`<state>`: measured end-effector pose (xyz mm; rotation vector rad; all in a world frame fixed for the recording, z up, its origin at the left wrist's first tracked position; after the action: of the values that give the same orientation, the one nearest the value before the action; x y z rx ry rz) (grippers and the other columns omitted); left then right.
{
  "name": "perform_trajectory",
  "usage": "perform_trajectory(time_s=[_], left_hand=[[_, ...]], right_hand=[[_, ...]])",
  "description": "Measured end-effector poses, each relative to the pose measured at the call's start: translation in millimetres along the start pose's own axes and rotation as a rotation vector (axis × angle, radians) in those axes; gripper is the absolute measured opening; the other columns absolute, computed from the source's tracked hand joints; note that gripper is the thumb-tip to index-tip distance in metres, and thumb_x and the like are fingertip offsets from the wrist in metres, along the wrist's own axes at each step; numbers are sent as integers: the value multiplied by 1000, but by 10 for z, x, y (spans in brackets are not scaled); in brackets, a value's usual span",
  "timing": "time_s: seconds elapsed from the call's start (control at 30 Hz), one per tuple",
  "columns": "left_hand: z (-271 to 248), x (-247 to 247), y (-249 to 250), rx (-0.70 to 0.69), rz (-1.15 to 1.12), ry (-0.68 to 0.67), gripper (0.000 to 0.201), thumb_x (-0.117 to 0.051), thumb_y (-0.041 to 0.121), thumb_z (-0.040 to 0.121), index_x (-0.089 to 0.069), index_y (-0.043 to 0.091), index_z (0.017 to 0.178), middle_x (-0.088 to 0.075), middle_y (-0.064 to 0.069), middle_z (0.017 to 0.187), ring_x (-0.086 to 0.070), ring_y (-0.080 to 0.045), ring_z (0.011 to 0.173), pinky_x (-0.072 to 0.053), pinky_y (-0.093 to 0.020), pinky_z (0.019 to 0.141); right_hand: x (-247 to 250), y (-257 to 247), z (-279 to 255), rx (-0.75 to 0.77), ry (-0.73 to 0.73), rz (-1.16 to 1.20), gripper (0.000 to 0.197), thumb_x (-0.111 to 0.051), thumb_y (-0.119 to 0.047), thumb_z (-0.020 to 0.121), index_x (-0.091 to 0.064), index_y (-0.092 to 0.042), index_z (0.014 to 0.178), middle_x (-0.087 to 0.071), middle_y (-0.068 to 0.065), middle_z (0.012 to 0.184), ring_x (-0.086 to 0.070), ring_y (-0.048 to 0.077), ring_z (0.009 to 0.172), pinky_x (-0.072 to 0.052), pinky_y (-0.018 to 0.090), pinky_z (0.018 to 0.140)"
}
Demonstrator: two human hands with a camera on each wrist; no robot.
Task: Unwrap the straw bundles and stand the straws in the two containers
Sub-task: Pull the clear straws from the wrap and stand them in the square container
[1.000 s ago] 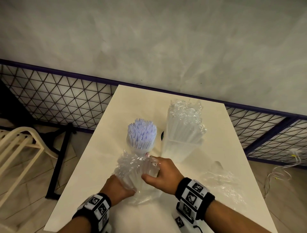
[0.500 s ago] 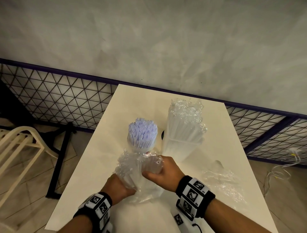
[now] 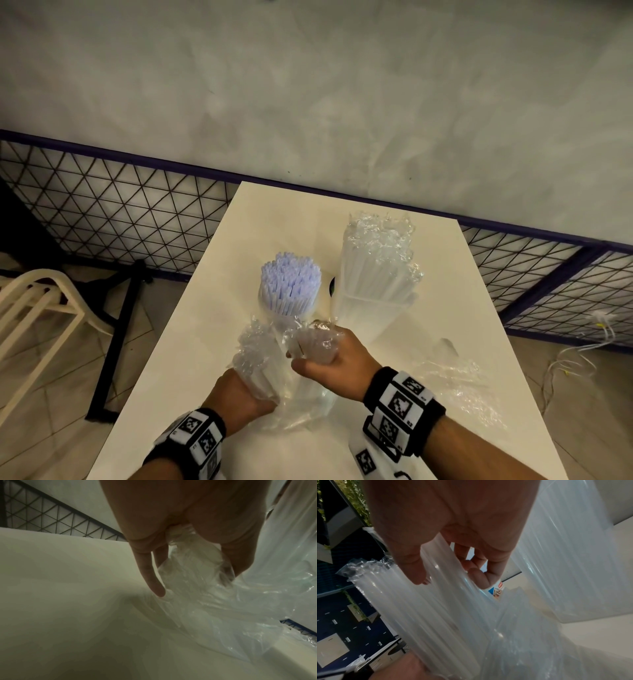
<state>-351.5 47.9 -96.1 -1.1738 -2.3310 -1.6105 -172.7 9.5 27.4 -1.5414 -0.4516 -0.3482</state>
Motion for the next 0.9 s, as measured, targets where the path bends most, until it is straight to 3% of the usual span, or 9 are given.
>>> perform_trajectory(time_s=[0.1, 0.17, 0.27, 0.37, 0.47, 0.57, 0.7, 0.83, 0.9], left_hand=[[-5, 8, -22, 6, -25, -13, 39, -87, 37, 47, -65, 27, 77, -71, 8, 81, -67, -3, 81, -51, -16, 70], [15, 16, -25, -4, -52, -15, 49, -81, 45, 37, -64, 30, 80, -73, 7, 86, -68, -6, 86, -53, -21, 77], [28, 9, -41, -24, -92, -36, 52, -83, 40, 34, -67, 29, 83, -75, 4, 85, -70, -8, 86, -57, -29, 81], [36, 4, -53, -32, -87, -51, 55, -85, 39, 36, -69, 26, 87, -75, 4, 86, -70, -7, 86, -57, -29, 81], [55, 5, -58, -31, -82, -60, 60, -85, 39, 38, -68, 24, 93, -75, 2, 90, -70, -9, 89, -58, -33, 84], [82, 8, -85, -29, -66, -55, 60, -85, 39, 39, -68, 26, 94, -75, 5, 92, -70, -8, 89, -58, -35, 86], [86, -14, -84, -21, -52, -51, 52, -87, 35, 44, -66, 27, 91, -74, 6, 90, -69, -7, 88, -55, -25, 78], [84, -11, -107, -14, -73, -52, 48, -86, 33, 42, -70, 25, 86, -76, 5, 85, -71, -9, 85, -58, -32, 81], [113, -11, -160, -5, -90, -48, 51, -86, 35, 39, -70, 25, 87, -76, 4, 87, -71, -11, 87, -59, -38, 85]], right_hand=[[117, -99, -13, 9, 80, 20, 16, -77, -33, 77, -70, -31, 91, -68, -11, 92, -67, 7, 89, -54, 34, 83], [300, -269, -6, 28, 111, 57, 14, -79, -25, 81, -71, -27, 92, -72, -5, 90, -71, 12, 86, -57, 36, 81], [750, -604, 48, 58, 159, 19, 8, -76, -15, 84, -75, -13, 92, -76, 0, 86, -73, 15, 81, -59, 31, 75], [1320, -904, 105, 104, 316, 102, 15, -75, -5, 82, -73, -15, 93, -75, -8, 86, -71, 2, 78, -52, 15, 67], [1744, -1052, 168, 71, 400, 105, 14, -76, -11, 81, -73, -21, 91, -76, -2, 89, -68, 4, 74, -46, 17, 52], [1967, -1000, 241, 36, 432, 49, 14, -76, -15, 82, -72, -19, 96, -74, -4, 90, -67, 0, 72, -46, 15, 51], [1840, -667, 325, -59, 385, 17, 23, -76, -19, 83, -71, -14, 105, -75, -2, 99, -70, -1, 84, -51, 11, 66], [1488, -57, 370, -197, 376, -247, 48, -80, -52, 73, -71, -17, 104, -72, -2, 101, -68, 11, 94, -56, 38, 89], [1425, 21, 362, -225, 428, -366, 74, -81, -67, 58, -64, -22, 115, -58, -8, 119, -54, 11, 112, -45, 38, 104]])
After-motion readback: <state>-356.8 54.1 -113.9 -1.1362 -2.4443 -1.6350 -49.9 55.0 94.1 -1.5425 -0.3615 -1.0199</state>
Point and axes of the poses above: each hand's wrist, its own z-axis towards the middle knuckle, its own x-axis out of the back of the hand, y = z × x, the point moved 5 cm from there along z, towards the middle knuckle
